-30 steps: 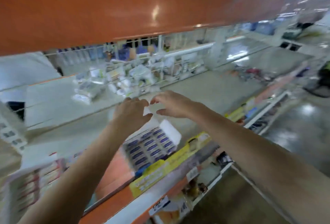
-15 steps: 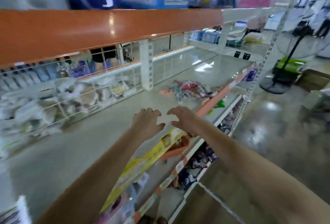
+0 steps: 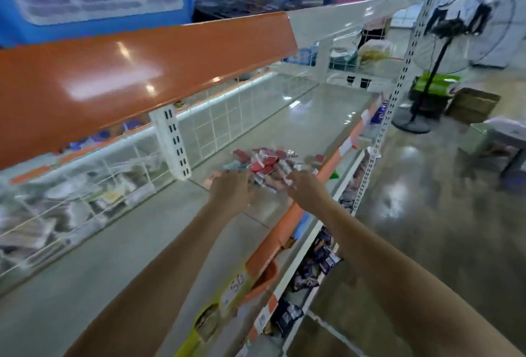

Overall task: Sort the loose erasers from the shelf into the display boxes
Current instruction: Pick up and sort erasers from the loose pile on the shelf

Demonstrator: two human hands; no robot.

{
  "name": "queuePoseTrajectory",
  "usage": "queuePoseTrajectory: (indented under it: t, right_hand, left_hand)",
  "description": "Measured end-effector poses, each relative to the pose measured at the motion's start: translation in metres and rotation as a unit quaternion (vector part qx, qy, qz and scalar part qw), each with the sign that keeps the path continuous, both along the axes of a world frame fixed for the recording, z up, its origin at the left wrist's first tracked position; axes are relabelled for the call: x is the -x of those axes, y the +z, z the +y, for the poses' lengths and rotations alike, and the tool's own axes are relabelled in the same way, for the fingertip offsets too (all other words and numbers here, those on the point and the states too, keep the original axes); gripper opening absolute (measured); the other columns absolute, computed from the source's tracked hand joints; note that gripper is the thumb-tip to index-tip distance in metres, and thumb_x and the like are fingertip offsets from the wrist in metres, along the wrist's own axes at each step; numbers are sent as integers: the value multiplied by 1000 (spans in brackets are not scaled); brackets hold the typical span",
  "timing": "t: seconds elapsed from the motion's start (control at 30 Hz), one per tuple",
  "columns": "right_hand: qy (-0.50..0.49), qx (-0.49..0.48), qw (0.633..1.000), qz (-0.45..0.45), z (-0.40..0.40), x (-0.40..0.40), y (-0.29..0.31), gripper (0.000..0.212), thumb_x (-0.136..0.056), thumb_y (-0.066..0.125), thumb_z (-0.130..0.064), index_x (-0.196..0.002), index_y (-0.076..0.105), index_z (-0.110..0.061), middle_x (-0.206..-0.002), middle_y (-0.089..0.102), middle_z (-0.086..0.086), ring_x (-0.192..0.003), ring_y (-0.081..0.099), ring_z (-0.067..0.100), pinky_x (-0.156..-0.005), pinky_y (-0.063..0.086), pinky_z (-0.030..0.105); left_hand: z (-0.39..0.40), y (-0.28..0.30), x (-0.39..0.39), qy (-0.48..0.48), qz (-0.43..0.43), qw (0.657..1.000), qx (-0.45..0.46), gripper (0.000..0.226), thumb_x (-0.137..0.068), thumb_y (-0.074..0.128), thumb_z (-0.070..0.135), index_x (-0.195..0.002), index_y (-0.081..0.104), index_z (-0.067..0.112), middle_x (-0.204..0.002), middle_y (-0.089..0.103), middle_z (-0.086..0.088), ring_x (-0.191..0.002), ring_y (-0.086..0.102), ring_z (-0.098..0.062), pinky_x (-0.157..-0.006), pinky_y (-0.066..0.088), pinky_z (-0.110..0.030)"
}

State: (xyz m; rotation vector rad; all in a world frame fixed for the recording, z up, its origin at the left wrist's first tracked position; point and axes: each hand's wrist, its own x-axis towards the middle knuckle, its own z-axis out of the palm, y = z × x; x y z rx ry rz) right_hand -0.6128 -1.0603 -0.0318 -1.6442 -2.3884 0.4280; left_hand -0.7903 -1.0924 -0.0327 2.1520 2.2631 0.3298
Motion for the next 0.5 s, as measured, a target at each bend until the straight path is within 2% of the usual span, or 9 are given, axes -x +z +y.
queuePoseTrajectory:
  t: [0.2, 0.37, 0.5]
  right_hand:
    - [-47, 10, 998, -27, 42, 3, -21, 30, -86, 47, -11, -112, 56, 2, -108, 61, 18, -102, 57, 31, -73, 39, 30]
    - [-2, 6, 997, -77, 58, -1, -25, 38, -88, 56, -29, -114, 56, -1, -114, 59, 12, -104, 55, 29, -81, 40, 30]
    - [31, -7, 995, -92, 75, -7, -26, 28, -85, 46, -1, -109, 58, -5, -113, 61, 13, -100, 59, 27, -78, 46, 32]
  left_hand:
    - [61, -18, 10, 3, 45, 999, 4, 44, -95, 46, 34, -134, 40, 15, -130, 49, -9, -118, 44, -27, -93, 39, -38]
    - [83, -26, 7, -1, 50, 999, 1, 41, -95, 46, 28, -133, 41, 11, -128, 51, -10, -116, 47, -26, -94, 39, -37]
    - [95, -32, 6, 8, 53, 998, -12, 38, -95, 46, 22, -131, 44, 12, -129, 49, -8, -115, 47, -24, -94, 38, -35]
